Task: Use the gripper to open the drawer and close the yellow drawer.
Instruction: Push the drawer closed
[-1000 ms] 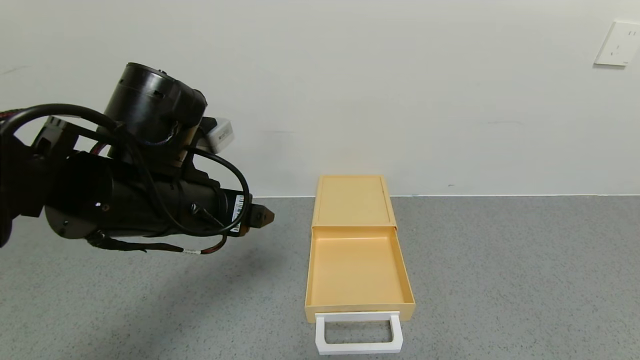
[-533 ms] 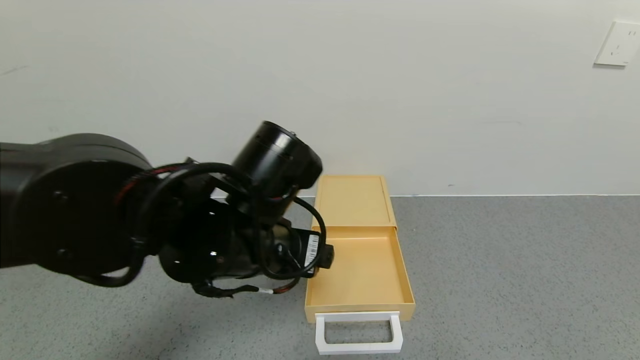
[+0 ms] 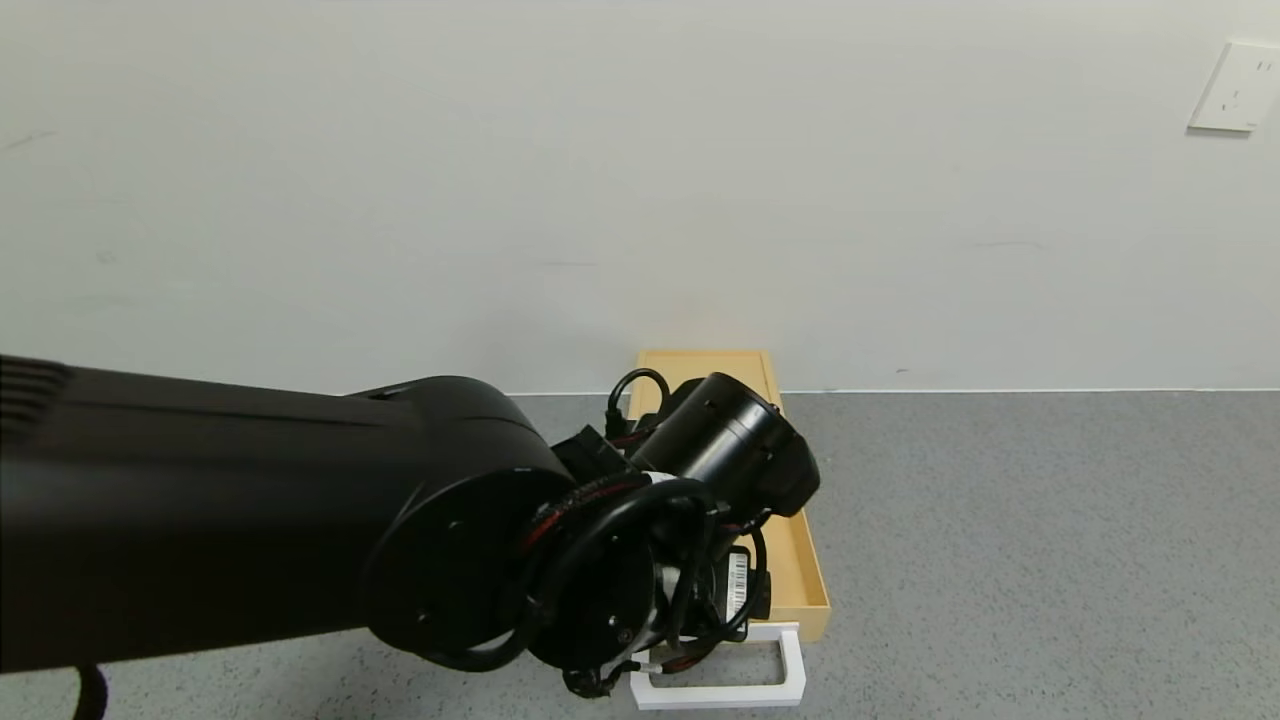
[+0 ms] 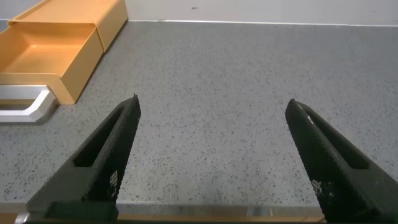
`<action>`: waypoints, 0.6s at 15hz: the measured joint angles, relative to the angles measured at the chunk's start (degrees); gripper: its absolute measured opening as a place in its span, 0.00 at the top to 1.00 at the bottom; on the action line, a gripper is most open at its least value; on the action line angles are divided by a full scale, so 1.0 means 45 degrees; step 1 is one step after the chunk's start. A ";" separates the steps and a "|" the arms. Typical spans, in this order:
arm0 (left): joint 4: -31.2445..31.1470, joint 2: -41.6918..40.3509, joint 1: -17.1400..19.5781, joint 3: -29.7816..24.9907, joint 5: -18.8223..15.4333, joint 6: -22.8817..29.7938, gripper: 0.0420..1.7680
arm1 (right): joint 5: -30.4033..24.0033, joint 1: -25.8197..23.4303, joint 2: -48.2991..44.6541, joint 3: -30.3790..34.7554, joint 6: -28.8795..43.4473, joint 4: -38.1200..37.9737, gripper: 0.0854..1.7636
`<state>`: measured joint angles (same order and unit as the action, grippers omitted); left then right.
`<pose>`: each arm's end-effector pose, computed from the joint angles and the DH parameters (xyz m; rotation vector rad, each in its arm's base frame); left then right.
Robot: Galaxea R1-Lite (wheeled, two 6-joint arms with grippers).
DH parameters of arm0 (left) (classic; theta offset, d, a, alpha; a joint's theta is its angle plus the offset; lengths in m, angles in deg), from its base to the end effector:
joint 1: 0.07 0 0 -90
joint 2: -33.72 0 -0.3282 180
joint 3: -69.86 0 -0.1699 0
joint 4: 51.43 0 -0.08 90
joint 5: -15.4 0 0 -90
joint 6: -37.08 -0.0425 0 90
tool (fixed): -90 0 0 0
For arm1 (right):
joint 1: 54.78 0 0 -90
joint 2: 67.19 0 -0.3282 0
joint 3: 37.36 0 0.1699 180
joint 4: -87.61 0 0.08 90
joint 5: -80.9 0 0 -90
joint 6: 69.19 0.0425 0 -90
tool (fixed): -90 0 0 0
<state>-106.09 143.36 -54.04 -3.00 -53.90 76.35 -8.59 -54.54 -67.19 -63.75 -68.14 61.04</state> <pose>0.2151 -0.2702 0.2011 -0.0197 0.9194 -0.2263 -0.0535 -0.0006 0.0751 0.0183 0.0031 -0.0047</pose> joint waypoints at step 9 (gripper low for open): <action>0.0019 0.1398 -0.1073 0.0027 -0.0130 0.0902 0.03 | 0.0003 0.0000 0.0000 0.0000 0.0000 0.0005 0.03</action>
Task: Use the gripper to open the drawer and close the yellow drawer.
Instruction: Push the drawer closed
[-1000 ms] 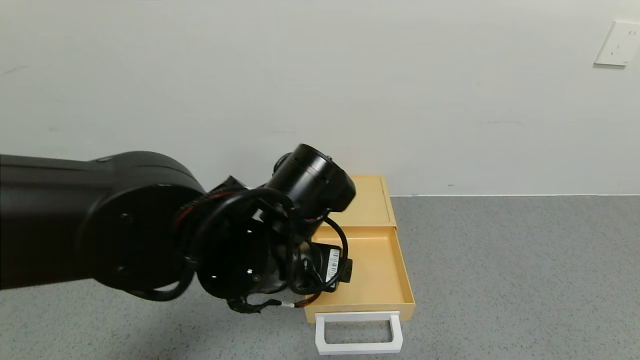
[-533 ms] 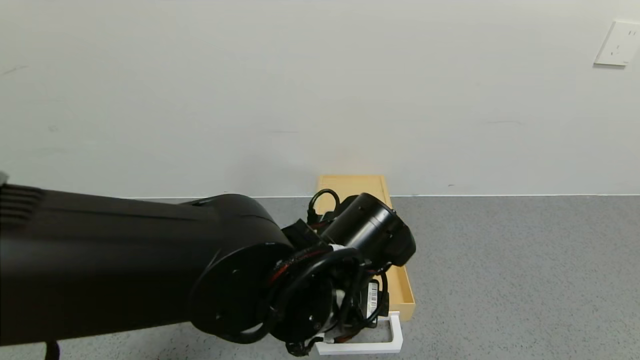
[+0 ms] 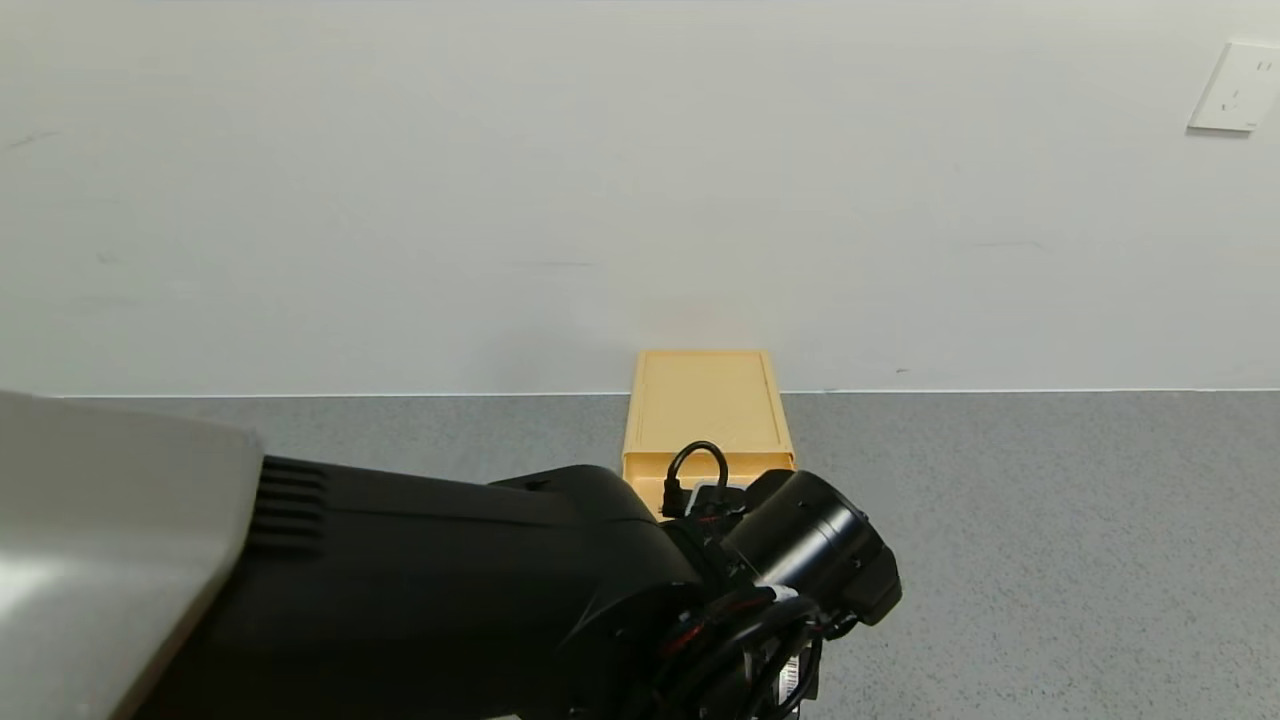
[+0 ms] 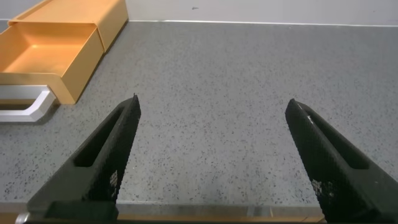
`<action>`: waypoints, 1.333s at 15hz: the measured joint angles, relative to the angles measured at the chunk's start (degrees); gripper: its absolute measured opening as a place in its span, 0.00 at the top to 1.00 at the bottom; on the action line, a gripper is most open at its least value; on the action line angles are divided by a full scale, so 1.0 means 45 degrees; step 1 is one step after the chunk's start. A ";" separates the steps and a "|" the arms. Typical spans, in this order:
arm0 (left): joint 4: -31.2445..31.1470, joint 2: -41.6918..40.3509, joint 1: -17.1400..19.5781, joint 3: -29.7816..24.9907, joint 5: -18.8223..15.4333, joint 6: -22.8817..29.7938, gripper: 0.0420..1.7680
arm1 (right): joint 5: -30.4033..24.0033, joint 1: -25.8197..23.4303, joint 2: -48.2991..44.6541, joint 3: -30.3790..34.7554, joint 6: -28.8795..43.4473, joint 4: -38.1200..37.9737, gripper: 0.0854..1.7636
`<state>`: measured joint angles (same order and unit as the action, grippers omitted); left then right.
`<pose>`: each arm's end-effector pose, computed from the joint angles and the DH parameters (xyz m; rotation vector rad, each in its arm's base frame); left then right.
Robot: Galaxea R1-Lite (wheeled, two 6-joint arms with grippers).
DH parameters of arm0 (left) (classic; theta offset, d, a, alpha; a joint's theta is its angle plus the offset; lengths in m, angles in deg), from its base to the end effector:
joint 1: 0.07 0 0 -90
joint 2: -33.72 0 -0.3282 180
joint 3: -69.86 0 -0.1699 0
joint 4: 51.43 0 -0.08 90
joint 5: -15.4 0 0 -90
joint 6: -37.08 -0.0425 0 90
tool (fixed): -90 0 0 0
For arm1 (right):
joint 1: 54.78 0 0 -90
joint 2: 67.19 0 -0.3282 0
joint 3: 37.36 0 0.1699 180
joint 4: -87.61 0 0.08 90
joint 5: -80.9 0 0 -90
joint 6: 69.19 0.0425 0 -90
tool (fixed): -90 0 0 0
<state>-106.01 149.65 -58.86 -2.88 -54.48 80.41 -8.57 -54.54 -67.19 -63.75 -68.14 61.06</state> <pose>0.2019 -0.3050 0.1625 0.0273 1.0047 -0.2354 -0.0535 -0.0006 0.0752 0.0183 0.0027 -0.0051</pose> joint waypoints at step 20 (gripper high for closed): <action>0.4589 0.0092 -0.0526 -0.3335 -0.0263 -0.3730 0.03 | 0.0000 0.0000 0.0000 0.0000 0.0000 0.0000 0.03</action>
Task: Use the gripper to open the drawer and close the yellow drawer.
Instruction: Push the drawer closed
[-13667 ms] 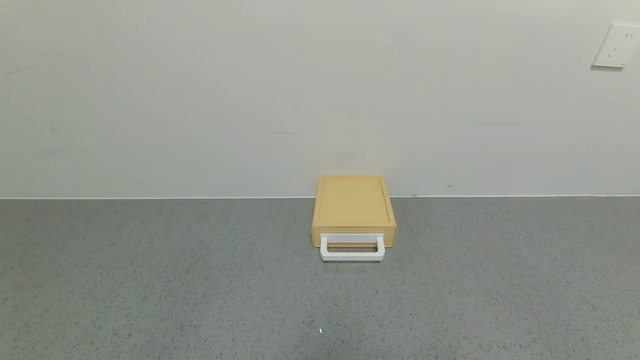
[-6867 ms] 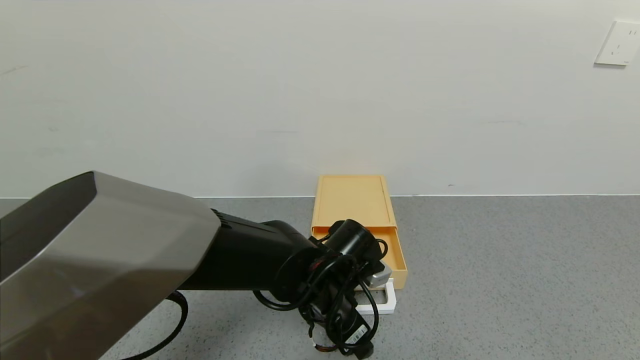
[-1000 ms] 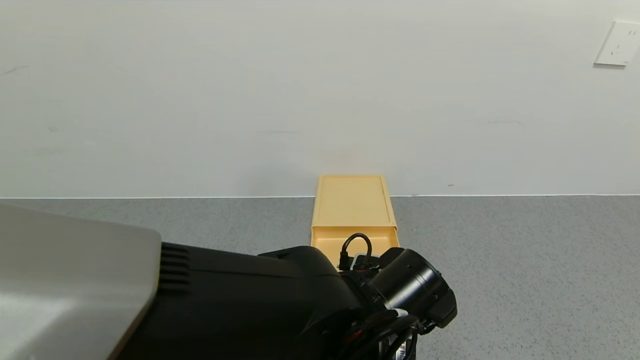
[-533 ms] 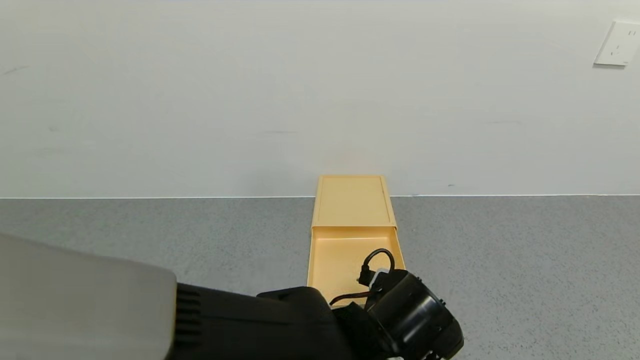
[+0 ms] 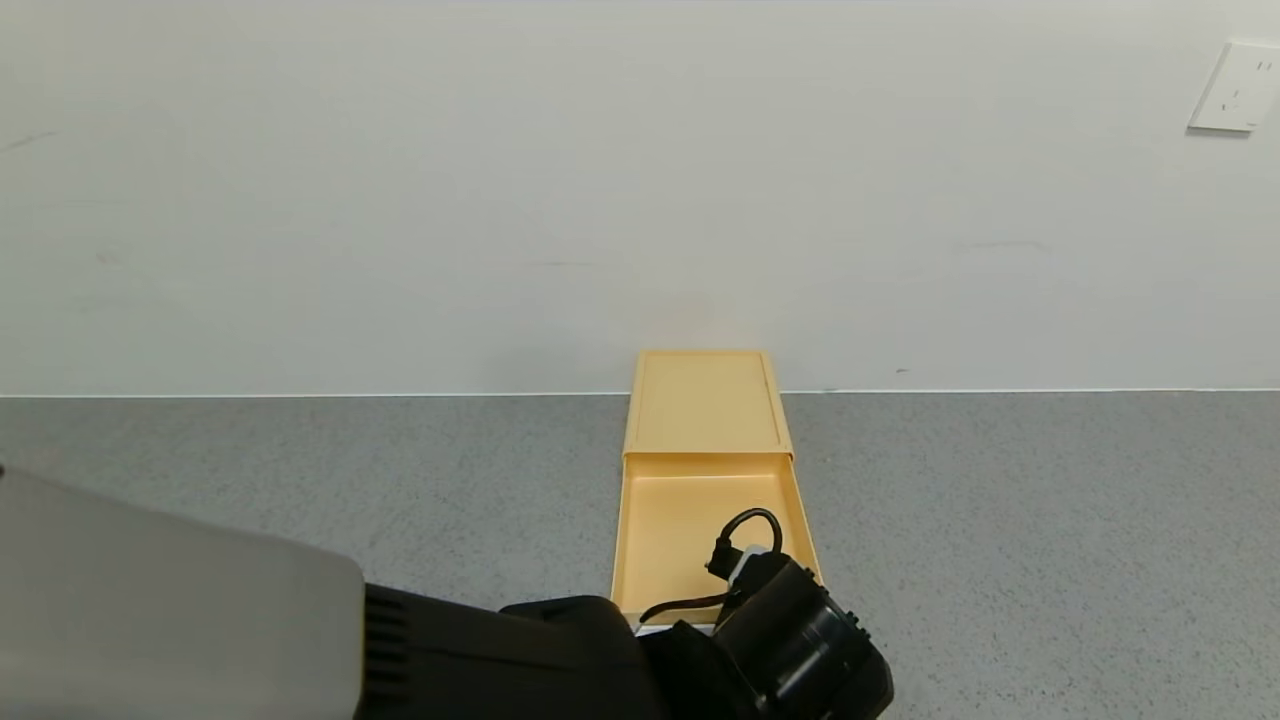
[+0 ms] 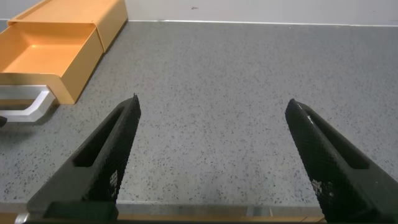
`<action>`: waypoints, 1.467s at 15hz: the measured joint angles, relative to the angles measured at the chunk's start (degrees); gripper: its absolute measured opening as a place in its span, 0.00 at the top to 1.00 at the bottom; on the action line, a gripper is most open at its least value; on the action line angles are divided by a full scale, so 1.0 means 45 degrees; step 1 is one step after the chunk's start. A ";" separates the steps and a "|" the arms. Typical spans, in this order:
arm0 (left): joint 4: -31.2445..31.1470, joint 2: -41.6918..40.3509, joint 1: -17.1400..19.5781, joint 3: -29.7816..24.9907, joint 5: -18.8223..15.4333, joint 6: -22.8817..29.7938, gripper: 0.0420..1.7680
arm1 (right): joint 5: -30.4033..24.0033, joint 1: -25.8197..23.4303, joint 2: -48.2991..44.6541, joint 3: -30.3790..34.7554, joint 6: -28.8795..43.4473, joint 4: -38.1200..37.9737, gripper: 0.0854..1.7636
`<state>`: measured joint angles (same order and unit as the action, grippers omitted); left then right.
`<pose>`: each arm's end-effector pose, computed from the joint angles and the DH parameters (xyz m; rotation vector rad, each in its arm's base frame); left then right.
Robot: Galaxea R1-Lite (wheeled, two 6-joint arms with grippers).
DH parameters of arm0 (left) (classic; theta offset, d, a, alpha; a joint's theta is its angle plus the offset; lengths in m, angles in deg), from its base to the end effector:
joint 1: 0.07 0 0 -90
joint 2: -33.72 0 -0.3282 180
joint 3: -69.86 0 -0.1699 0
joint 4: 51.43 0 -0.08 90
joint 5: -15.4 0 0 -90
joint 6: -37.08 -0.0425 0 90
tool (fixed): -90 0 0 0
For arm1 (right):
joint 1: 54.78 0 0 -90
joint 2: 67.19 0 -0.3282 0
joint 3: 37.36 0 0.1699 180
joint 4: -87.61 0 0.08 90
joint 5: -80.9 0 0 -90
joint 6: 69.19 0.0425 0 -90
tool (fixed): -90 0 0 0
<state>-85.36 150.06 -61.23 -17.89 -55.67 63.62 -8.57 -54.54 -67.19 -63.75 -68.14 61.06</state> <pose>0.1878 -0.3125 0.1228 0.2439 0.9084 -0.4638 -0.0535 -0.0006 0.0752 0.0183 0.0027 -0.0051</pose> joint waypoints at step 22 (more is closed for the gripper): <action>0.0821 0.0054 0.0883 -0.0642 -0.1850 -0.6510 0.03 | 0.0000 0.0000 0.0000 0.0000 0.0000 -0.0005 0.03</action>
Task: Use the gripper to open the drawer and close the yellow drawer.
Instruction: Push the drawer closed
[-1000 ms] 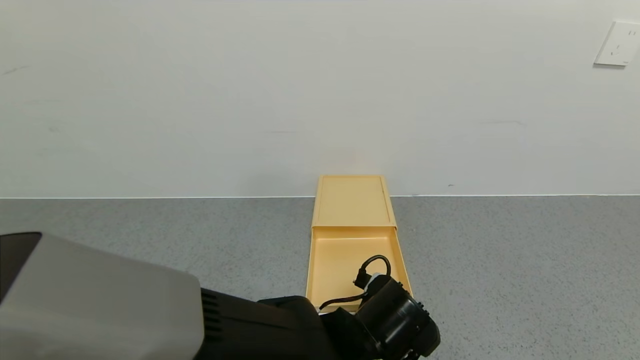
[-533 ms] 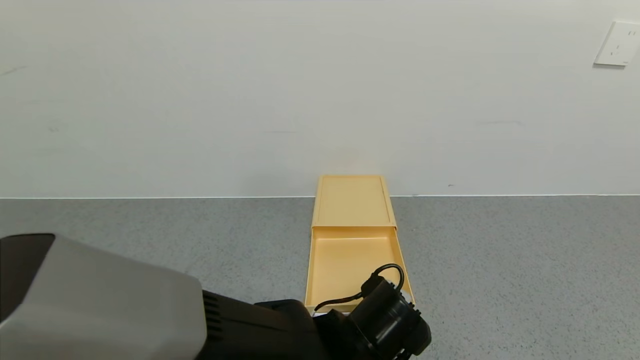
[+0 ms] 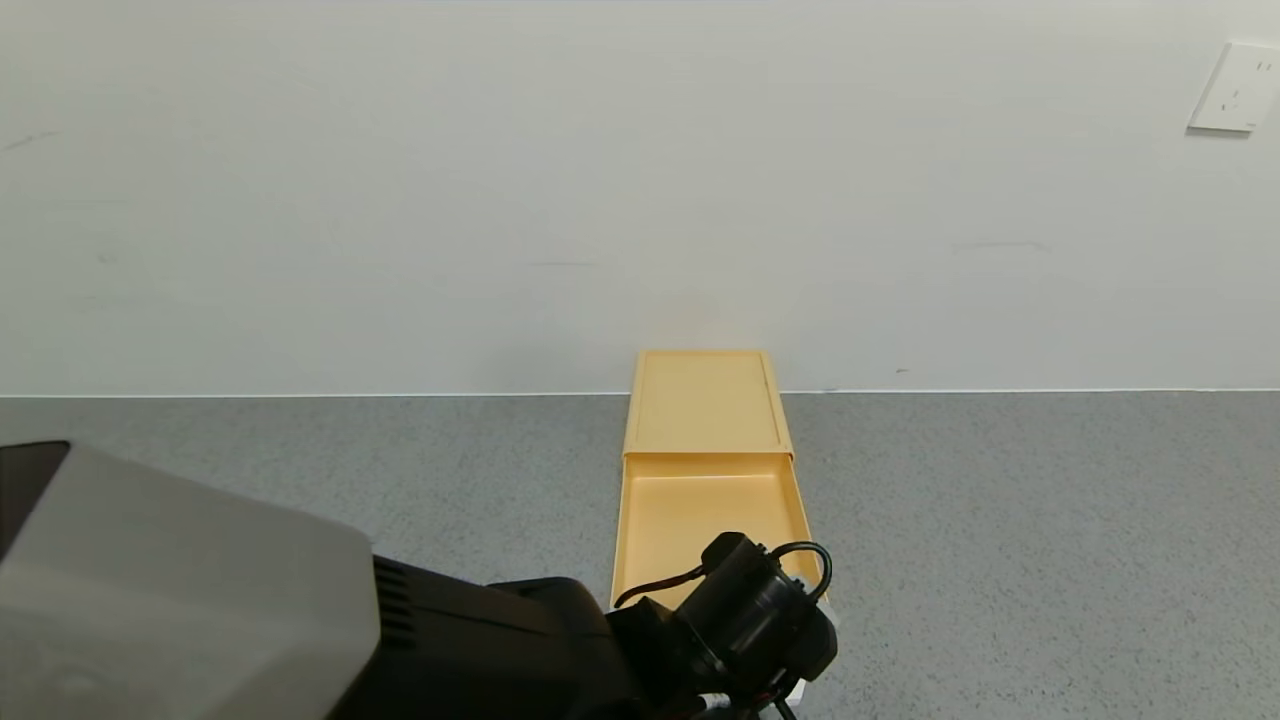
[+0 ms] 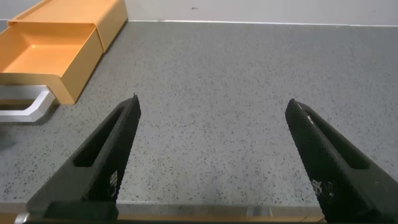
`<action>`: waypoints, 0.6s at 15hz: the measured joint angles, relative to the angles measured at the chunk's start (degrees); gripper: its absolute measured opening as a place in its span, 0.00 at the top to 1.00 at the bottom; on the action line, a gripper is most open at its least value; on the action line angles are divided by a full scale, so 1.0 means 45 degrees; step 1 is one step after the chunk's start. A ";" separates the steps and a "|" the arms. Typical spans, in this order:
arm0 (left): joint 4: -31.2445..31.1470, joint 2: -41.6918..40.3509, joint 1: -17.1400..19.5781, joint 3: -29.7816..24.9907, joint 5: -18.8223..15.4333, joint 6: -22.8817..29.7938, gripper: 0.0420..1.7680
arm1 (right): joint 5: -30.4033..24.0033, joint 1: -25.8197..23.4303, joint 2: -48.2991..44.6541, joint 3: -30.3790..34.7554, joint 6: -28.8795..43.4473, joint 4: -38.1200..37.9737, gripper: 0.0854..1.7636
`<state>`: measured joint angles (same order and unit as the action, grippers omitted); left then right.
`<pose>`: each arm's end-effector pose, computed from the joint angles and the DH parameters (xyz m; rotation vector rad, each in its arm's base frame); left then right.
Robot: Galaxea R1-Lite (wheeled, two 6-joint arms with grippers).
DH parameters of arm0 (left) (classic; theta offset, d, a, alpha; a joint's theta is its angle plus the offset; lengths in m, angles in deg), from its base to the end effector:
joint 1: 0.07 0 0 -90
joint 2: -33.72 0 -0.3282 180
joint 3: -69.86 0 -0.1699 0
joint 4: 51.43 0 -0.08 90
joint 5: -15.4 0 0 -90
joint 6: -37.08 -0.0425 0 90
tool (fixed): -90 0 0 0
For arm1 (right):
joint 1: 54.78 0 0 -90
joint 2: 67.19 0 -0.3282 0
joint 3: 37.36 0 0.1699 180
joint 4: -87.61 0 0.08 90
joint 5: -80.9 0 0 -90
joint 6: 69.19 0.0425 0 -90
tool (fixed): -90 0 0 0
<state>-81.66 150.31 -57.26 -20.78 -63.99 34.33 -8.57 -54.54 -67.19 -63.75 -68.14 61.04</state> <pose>0.2035 -0.3013 0.1131 0.6166 0.8381 -0.7644 -0.0535 -0.0006 0.0751 0.0183 0.0031 -0.0051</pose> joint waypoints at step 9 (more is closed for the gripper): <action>-0.1341 0.0103 0.0677 0.0588 -0.0926 -0.2162 0.03 | -0.0003 0.0005 0.0000 0.0000 -0.0003 0.0005 0.03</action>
<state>-87.70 150.77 -54.21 -18.13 -68.16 24.60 -8.59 -54.51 -67.19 -63.75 -68.15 61.06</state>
